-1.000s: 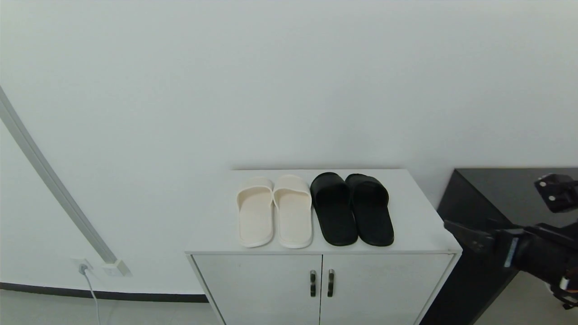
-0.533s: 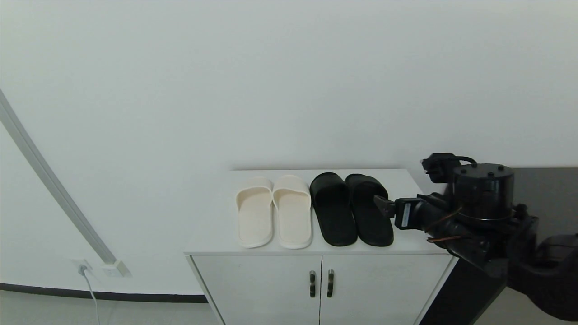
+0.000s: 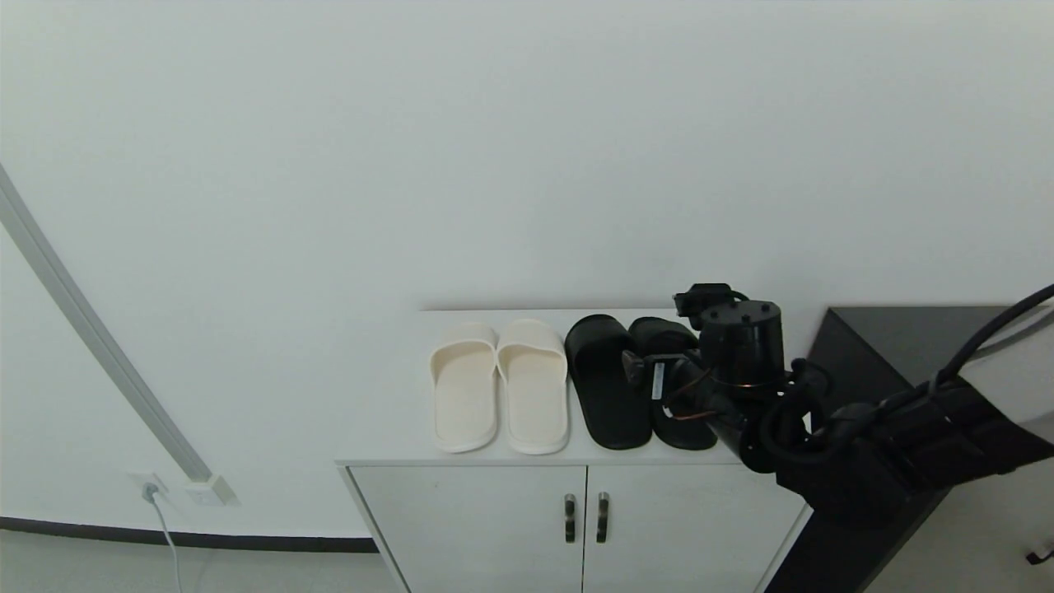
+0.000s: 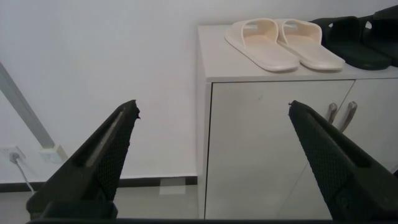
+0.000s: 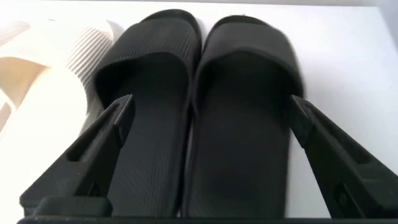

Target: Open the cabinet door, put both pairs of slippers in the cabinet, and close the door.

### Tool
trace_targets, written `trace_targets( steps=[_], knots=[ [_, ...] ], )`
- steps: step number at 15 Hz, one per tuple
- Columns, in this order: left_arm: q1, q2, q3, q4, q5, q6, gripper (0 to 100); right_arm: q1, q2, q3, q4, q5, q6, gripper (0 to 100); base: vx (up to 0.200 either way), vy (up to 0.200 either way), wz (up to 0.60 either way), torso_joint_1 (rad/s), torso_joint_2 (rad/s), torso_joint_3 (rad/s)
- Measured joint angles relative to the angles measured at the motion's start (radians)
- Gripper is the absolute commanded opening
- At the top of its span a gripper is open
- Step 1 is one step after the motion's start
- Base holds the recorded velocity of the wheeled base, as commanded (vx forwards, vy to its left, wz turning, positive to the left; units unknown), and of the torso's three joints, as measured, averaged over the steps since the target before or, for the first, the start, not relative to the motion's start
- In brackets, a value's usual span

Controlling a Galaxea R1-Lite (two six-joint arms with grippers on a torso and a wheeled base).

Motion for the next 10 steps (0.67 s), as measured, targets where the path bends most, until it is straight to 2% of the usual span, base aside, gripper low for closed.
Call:
trace_targets(
  steps=[10],
  knots=[
    [0.0,0.0,0.0,0.0,0.0,0.0,100,-0.029,0.234,-0.245,-0.001,-0.028,-0.028,100,0.0,0.0,0.0,0.0,0.0,0.0]
  ],
)
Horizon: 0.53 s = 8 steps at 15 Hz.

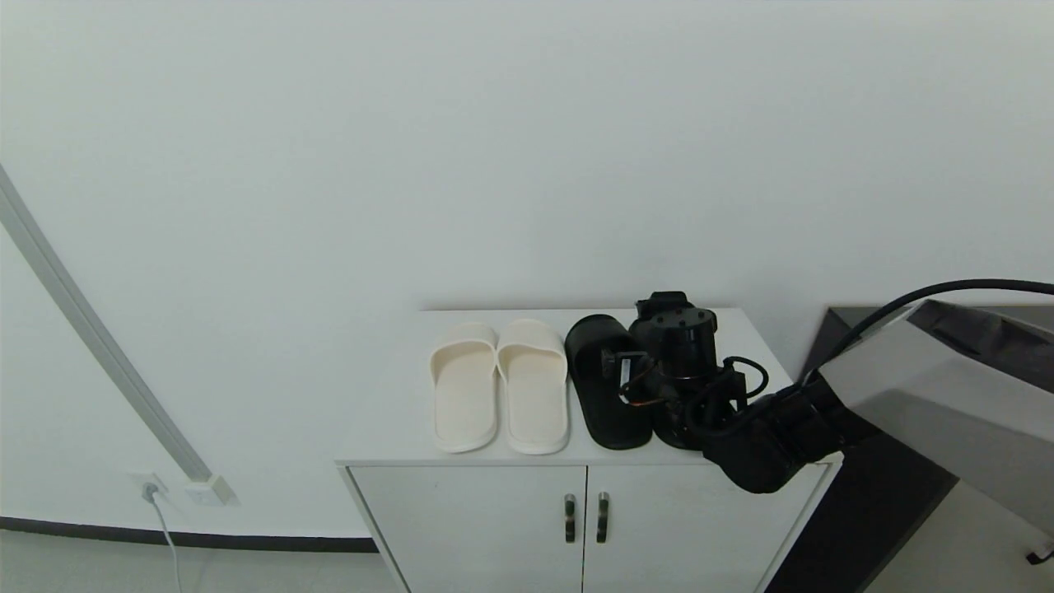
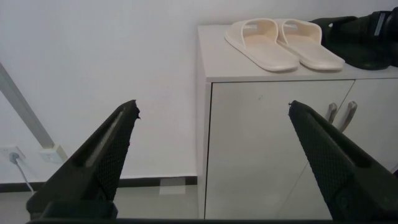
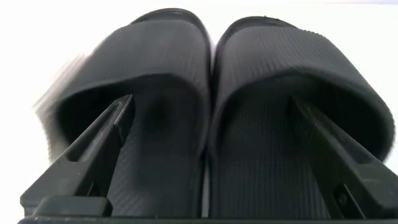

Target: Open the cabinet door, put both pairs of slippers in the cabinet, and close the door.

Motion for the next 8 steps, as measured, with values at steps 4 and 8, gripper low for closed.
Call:
trace_targets(
  steps=[4,8],
  knots=[
    [0.0,0.0,0.0,0.0,0.0,-0.001,100,-0.021,0.056,-0.058,-0.036,0.0,-0.031,0,0.0,0.0,0.0,0.0,0.0,0.0],
    [0.0,0.0,0.0,0.0,0.0,-0.002,100,-0.025,0.08,-0.067,-0.055,0.001,-0.041,0,0.0,0.0,0.0,0.0,0.0,0.0]
  ],
)
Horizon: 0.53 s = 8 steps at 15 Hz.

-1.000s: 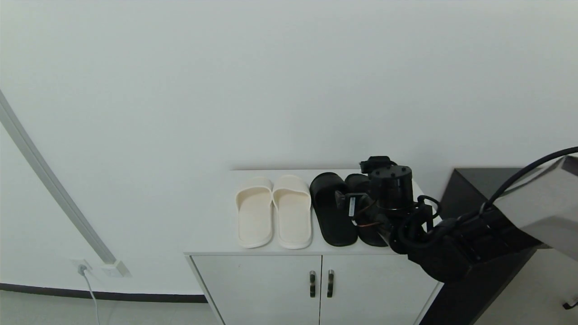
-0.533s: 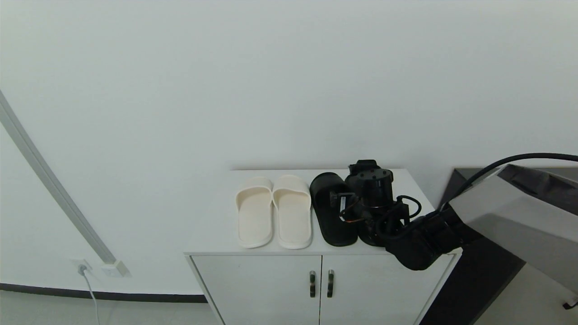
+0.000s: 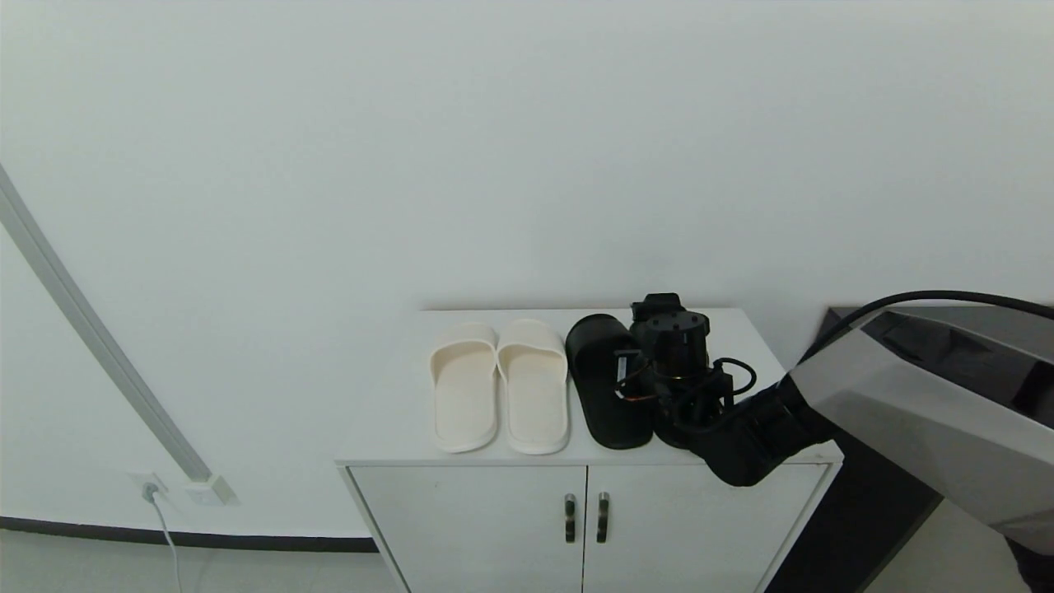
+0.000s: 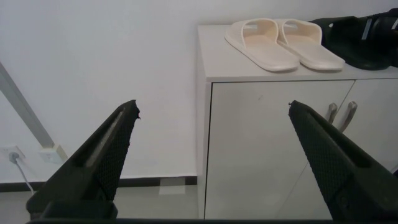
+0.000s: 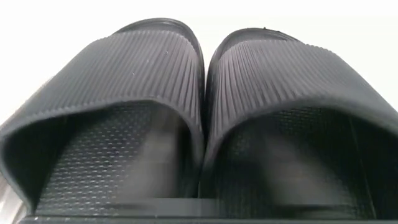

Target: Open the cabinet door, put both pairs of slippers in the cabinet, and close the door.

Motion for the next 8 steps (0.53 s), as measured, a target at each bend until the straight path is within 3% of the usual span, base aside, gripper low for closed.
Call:
trace_targets(
  steps=[4,8],
  knots=[
    [0.0,0.0,0.0,0.0,0.0,0.0,100,0.0,-0.008,0.014,-0.004,-0.001,-0.001,0,0.0,0.0,0.0,0.0,0.0,0.0],
    [0.0,0.0,0.0,0.0,0.0,0.0,100,0.006,-0.094,0.132,-0.038,0.008,-0.05,0,0.0,0.0,0.0,0.0,0.0,0.0]
  ],
)
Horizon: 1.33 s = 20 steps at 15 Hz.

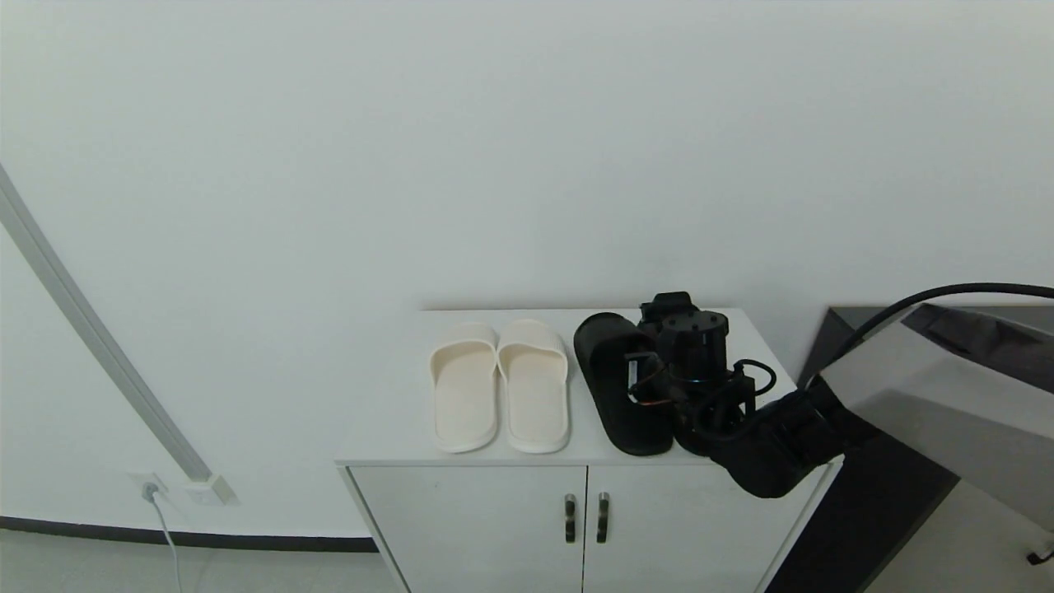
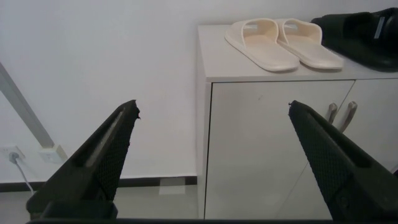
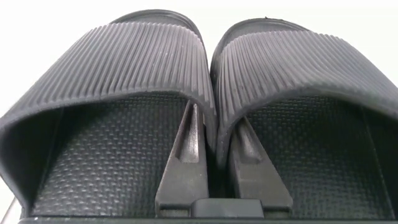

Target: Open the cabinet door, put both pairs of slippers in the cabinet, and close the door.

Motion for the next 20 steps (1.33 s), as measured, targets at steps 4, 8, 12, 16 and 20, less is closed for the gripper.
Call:
trace_targets(
  steps=[4,8,12,16,20],
  knots=[
    [0.0,0.0,0.0,0.0,0.0,0.0,100,0.023,-0.162,0.203,-0.061,0.096,-0.037,0,0.0,0.0,0.0,0.0,0.0,0.0],
    [0.0,0.0,0.0,0.0,0.0,0.0,100,0.053,-0.354,0.398,-0.065,0.275,-0.042,0,0.0,0.0,0.0,0.0,0.0,0.0],
    [0.0,0.0,0.0,0.0,0.0,0.0,100,0.077,-0.537,0.533,0.049,0.418,-0.042,0,0.0,0.0,0.0,0.0,0.0,0.0],
    [0.0,0.0,0.0,0.0,0.0,0.0,100,0.086,-0.606,0.554,0.08,0.442,-0.042,0,0.0,0.0,0.0,0.0,0.0,0.0],
    [0.0,0.0,0.0,0.0,0.0,-0.001,100,0.087,-0.623,0.571,0.079,0.453,-0.061,0,-0.1,0.0,0.0,0.0,0.0,0.0]
  ],
)
